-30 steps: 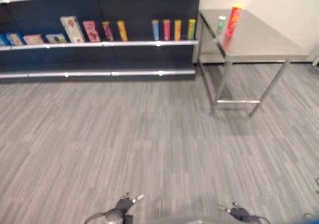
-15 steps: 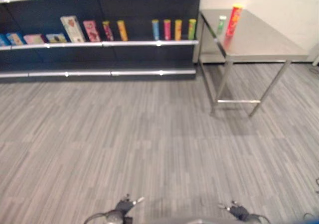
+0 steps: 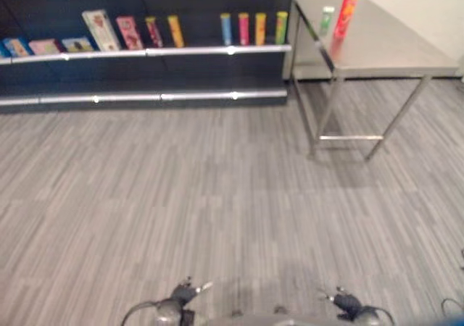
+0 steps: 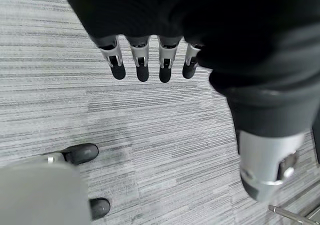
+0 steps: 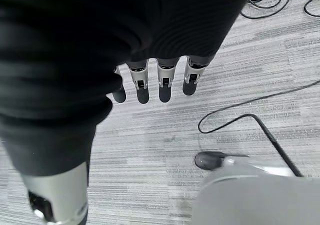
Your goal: Put the goods on the table back onto the shelves and tidy them up.
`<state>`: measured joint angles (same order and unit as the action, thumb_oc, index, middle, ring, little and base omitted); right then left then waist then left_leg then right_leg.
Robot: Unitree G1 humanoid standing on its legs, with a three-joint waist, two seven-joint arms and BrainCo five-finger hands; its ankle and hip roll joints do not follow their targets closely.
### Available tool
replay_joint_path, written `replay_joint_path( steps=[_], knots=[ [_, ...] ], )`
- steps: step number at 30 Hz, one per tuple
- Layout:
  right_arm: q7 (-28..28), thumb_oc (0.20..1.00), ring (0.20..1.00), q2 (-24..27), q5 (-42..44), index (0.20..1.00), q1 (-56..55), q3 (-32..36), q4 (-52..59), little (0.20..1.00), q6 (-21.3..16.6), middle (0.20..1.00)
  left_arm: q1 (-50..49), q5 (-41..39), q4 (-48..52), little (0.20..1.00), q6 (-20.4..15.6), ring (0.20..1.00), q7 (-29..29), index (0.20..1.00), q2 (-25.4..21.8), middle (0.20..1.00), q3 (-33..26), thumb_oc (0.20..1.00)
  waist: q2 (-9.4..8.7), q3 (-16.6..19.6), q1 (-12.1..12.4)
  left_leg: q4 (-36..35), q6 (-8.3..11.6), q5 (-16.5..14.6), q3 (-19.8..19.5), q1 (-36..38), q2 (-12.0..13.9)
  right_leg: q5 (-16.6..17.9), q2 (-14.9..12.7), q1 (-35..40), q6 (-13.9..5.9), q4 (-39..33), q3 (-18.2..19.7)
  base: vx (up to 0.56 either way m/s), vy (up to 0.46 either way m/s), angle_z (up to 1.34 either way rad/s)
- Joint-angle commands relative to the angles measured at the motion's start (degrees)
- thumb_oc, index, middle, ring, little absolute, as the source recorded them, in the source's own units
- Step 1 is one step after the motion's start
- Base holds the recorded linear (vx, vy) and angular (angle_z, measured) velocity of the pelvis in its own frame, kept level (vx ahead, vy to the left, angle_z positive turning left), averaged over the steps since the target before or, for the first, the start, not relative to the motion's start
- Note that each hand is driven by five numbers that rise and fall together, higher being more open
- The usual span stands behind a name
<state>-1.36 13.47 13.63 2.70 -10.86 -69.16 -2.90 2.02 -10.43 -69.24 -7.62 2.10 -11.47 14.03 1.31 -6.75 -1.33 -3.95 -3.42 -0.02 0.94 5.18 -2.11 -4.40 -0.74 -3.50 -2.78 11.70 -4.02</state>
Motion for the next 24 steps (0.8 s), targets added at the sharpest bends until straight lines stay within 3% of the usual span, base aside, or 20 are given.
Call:
replay_joint_path(
  steps=[1,4,7,12,15,16,20,21,22,23,24],
  knots=[
    [0.3,1.000,1.000,-1.0,1.0,1.000,1.8,-1.7,-0.2,1.000,-0.4,1.000,3.0,1.1,-1.9,1.000,-1.0,1.000,0.1,1.000,-1.6,1.000,-0.1,1.000,-4.05,-1.4,0.2,2.6,0.65,-7.0,-7.1,2.0,-1.8,9.6,-10.5,-4.2,-6.11,11.6,5.1,0.11,0.106,0.22],
    [0.5,1.000,1.000,-1.0,1.3,1.000,1.0,-1.5,-0.6,1.000,-0.3,1.000,3.1,1.1,-2.1,1.000,-1.1,1.000,0.0,1.000,-1.7,1.000,-0.1,1.000,-3.37,-1.7,0.0,2.1,0.93,-7.6,-7.9,3.0,-0.8,8.0,-9.8,-6.4,-4.78,11.9,4.4,0.19,0.018,0.22],
    [0.6,1.000,1.000,-0.7,1.5,1.000,0.7,-1.1,-0.9,1.000,-0.3,1.000,3.4,0.9,-2.0,1.000,-1.1,1.000,-0.1,1.000,-1.8,1.000,0.0,1.000,-3.70,-2.0,-1.1,1.9,1.82,-9.4,-8.9,4.8,0.0,5.9,-7.0,-7.6,-5.34,2.3,2.8,0.26,-0.107,0.00],
    [0.3,1.000,1.000,-0.6,1.8,1.000,0.3,-0.6,-1.5,1.000,-0.4,1.000,3.2,0.4,-2.5,1.000,-1.3,1.000,0.3,1.000,-1.5,1.000,-0.7,1.000,-4.47,-2.4,-3.4,1.4,3.60,-13.5,-10.1,11.0,2.0,10.5,-2.9,-10.1,-7.73,-14.5,-2.8,0.36,-0.130,0.18],
    [0.4,1.000,1.000,-0.5,1.7,1.000,-0.1,-0.4,-1.6,1.000,-0.5,1.000,3.1,0.3,-2.7,1.000,-1.5,1.000,0.3,1.000,-1.2,1.000,-0.9,1.000,-4.48,-2.1,-3.9,1.7,4.40,-13.6,-10.5,12.9,2.9,11.4,-1.9,-10.6,-7.55,-15.6,-4.6,0.37,-0.145,0.48],
    [0.5,1.000,1.000,-0.2,1.5,1.000,-1.2,-0.3,-1.6,1.000,-0.6,1.000,2.9,1.0,-2.7,1.000,-1.5,1.000,0.1,1.000,-1.3,1.000,-0.6,1.000,-4.46,-1.1,-4.2,2.5,5.42,-13.4,-11.0,14.1,4.1,11.2,-1.6,-9.3,-6.55,-15.9,-6.0,0.44,-0.221,0.58],
    [0.4,1.000,1.000,0.3,2.4,1.000,-1.7,-0.1,-1.5,1.000,-1.1,1.000,2.8,0.4,-2.3,1.000,-1.5,1.000,0.0,1.000,-1.2,1.000,-0.2,1.000,-2.97,0.3,-5.2,11.4,9.68,-2.5,-11.4,11.9,7.7,10.8,0.7,-5.7,-3.86,-15.2,-5.1,0.49,-0.236,0.27],
    [0.6,1.000,1.000,0.7,3.6,1.000,-1.6,0.1,-0.9,1.000,-1.5,1.000,2.7,-0.2,-1.7,1.000,-1.5,1.000,-0.3,1.000,-1.2,1.000,0.0,1.000,-3.01,0.5,-5.4,19.9,12.13,4.6,-10.3,8.8,8.6,9.1,1.7,-2.7,-1.96,-15.6,-4.8,0.38,-0.175,0.11],
    [0.6,1.000,1.000,0.8,3.6,1.000,-1.6,0.1,-0.9,1.000,-1.5,1.000,2.7,-0.2,-1.6,1.000,-1.5,1.000,-0.3,1.000,-1.2,1.000,0.0,1.000,-2.96,0.5,-5.4,20.0,12.14,4.5,-10.3,8.8,8.6,9.1,1.7,-2.7,-1.95,-15.6,-4.8,0.37,-0.187,-0.01],
    [0.5,1.000,1.000,0.9,4.1,1.000,-1.4,0.0,-0.8,1.000,-1.6,1.000,2.5,-0.6,-1.1,1.000,-1.3,1.000,-0.3,1.000,-1.3,1.000,-0.1,1.000,-3.45,0.3,-5.1,25.2,12.33,6.8,-9.5,6.2,8.5,8.0,1.8,-0.9,-1.13,-15.9,-4.6,0.34,-0.194,-0.22],
    [0.1,1.000,1.000,1.2,4.4,1.000,-0.5,-0.2,-0.7,1.000,-1.6,1.000,2.6,-1.4,-0.2,1.000,-1.2,1.000,0.0,1.000,-1.4,1.000,-0.6,1.000,-4.41,-0.6,-4.1,35.3,10.98,8.5,-8.1,2.0,8.1,6.6,1.9,2.2,0.13,-16.4,-3.3,0.46,-0.250,-0.31]
  ],
)
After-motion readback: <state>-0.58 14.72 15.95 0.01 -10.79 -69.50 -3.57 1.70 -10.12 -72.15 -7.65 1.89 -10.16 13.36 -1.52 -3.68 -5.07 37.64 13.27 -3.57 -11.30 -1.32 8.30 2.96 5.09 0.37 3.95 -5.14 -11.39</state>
